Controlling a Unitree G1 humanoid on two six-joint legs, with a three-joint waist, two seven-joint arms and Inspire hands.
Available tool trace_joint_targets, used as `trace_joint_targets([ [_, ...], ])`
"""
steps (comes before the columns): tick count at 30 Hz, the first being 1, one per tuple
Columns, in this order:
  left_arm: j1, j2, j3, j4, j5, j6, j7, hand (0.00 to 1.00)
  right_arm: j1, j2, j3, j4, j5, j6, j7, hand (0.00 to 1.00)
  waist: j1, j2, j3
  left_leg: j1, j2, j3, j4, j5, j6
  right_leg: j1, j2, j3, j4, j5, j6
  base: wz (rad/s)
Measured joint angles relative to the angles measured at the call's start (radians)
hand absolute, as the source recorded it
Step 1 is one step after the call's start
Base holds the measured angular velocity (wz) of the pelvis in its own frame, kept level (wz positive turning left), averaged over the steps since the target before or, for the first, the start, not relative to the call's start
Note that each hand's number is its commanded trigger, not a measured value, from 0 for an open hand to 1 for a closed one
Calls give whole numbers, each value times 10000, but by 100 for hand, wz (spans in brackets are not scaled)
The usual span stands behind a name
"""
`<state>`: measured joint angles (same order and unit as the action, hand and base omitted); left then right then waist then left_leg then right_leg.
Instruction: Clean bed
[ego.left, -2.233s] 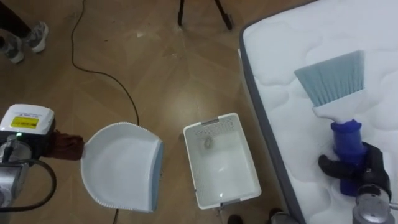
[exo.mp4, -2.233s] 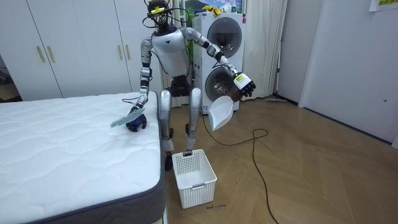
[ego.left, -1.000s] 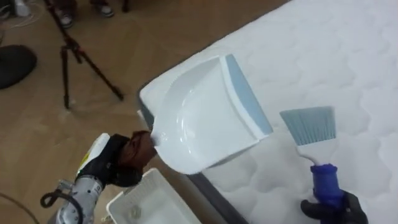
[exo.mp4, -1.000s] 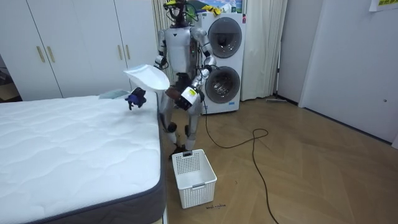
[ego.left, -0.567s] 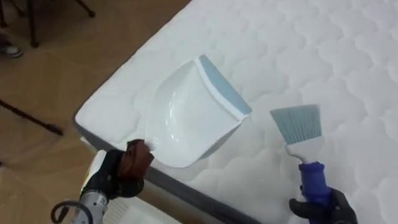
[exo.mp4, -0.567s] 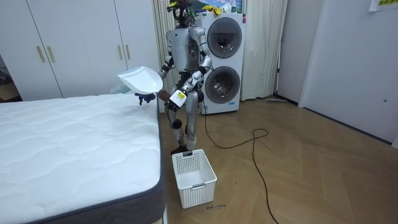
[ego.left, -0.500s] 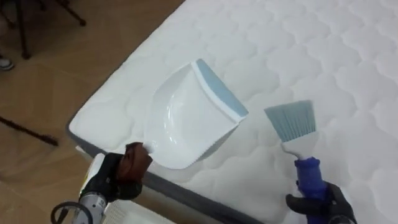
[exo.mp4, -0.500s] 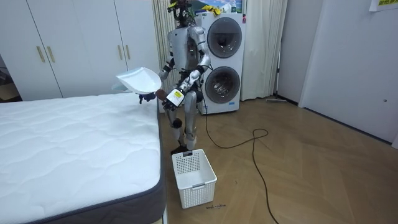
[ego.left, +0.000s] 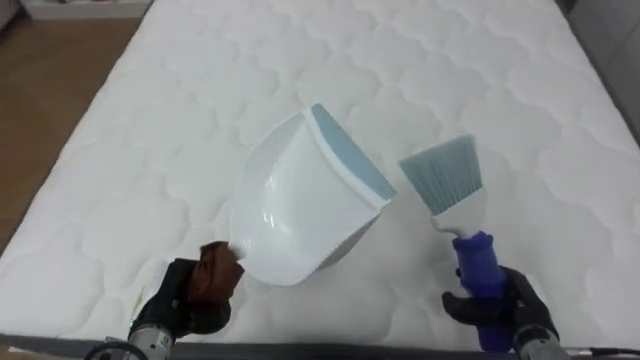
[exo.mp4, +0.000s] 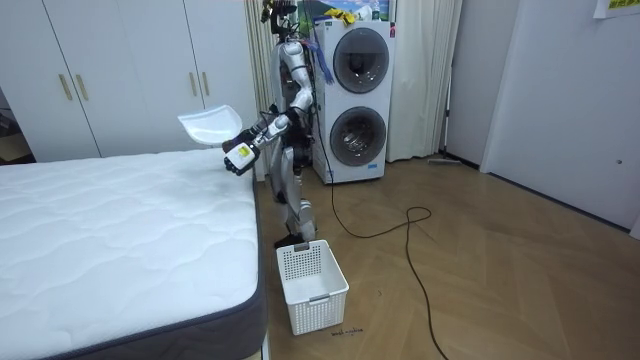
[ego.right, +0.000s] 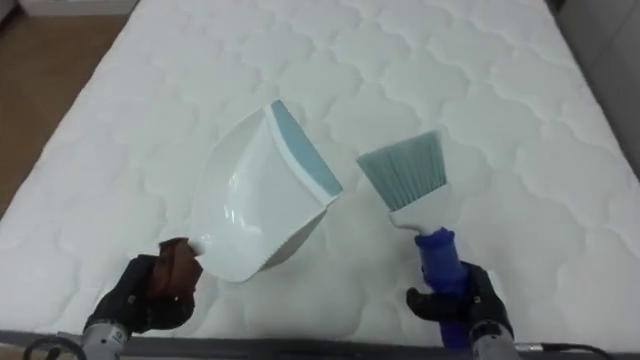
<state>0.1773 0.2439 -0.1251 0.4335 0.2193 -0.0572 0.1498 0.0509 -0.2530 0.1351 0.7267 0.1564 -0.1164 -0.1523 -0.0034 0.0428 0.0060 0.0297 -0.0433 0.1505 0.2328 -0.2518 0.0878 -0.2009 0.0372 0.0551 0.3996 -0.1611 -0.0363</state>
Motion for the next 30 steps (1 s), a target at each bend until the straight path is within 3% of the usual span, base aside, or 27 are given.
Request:
trace_joint_targets([
  [5,8,-39,-3,-10,-353,-176,-31,100,-25,150,-2,-68,-19,8,-147,0,11,-155,58,53,-84,140,137,-85,-51,-345,34,199,621,-204,-51,-33],
  [6,11,-49,-7,-8,-350,-177,-32,96,-24,215,17,-68,-31,12,-170,0,28,-182,78,95,-77,105,246,-157,-57,-319,45,153,679,-234,-92,-32],
  [7,6,-60,-2,-9,-350,-180,-32,59,-25,237,17,-68,-42,12,-178,0,33,-191,87,119,-68,101,283,-201,-55,-286,46,122,678,-260,-119,-24],
  [8,-18,-94,15,-9,-351,-192,-31,0,-27,266,16,-69,-31,12,-189,0,33,-220,102,163,-69,101,282,-214,-55,-260,40,95,698,-269,-123,-9],
  [12,-286,-114,22,-8,-547,-248,-55,0,-81,268,2,-68,-80,17,-180,0,-8,-347,166,139,-31,70,230,-396,-43,-270,145,81,566,-223,-101,-2],
  [16,-299,-159,22,-8,-1059,-368,-56,0,-107,259,3,-69,130,20,-191,0,-35,-332,135,150,51,44,220,-397,-43,-101,155,-41,248,-35,-108,-1],
  [19,-294,-188,15,-7,-1096,-361,-47,0,-110,260,4,-91,235,20,-201,0,-1,-390,58,173,112,86,220,-394,-48,-66,143,-389,92,47,-148,-3],
  [23,-197,-188,24,139,-1092,-357,-17,0,-41,256,3,-116,289,20,-194,0,9,-390,-8,404,231,100,9,-364,-96,212,227,-445,-284,119,-185,-4],
  [30,55,-216,127,242,-1315,-361,1,0,116,248,-118,-343,336,22,-235,0,-45,-389,-39,718,430,106,-128,-342,-134,815,405,-565,-1001,270,-229,-2],
])
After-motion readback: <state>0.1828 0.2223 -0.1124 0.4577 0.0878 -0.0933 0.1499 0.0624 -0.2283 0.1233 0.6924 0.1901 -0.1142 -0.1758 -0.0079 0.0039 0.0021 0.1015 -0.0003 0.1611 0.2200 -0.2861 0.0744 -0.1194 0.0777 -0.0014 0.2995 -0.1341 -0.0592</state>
